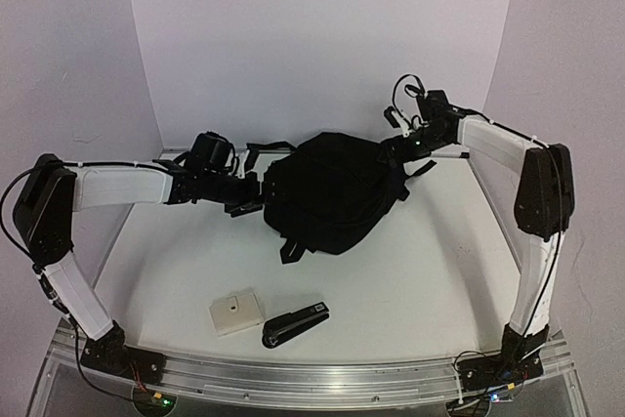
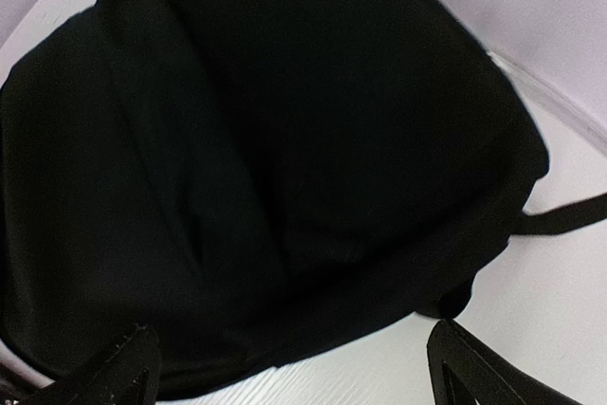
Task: Pack the student bag
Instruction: Adjust the student bag at the center of the board.
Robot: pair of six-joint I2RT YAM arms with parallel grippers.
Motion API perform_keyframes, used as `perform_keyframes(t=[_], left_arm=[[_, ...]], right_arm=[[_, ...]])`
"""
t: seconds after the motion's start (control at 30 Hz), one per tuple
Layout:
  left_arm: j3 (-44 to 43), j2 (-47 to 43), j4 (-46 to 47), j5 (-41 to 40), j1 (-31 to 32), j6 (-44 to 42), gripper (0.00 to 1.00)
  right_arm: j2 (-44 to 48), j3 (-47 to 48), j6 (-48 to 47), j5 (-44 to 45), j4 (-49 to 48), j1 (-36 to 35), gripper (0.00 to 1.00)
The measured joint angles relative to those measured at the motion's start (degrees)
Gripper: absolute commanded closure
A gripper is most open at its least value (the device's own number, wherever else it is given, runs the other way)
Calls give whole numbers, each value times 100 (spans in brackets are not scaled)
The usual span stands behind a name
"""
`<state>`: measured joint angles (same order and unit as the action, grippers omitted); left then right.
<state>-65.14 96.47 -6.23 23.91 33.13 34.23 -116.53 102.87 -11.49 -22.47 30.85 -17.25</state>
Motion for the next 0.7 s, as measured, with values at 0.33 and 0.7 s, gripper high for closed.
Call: perform_keyframes(t=[0.33,0.7], left_arm=[[373,434,449,-198,762,446,9],[-72,1307,847,-61,692,789,55]], right_arm=[[-1612,2198,429,645,-101,147,2],[-2481,2372,824,32,-303,360,43]])
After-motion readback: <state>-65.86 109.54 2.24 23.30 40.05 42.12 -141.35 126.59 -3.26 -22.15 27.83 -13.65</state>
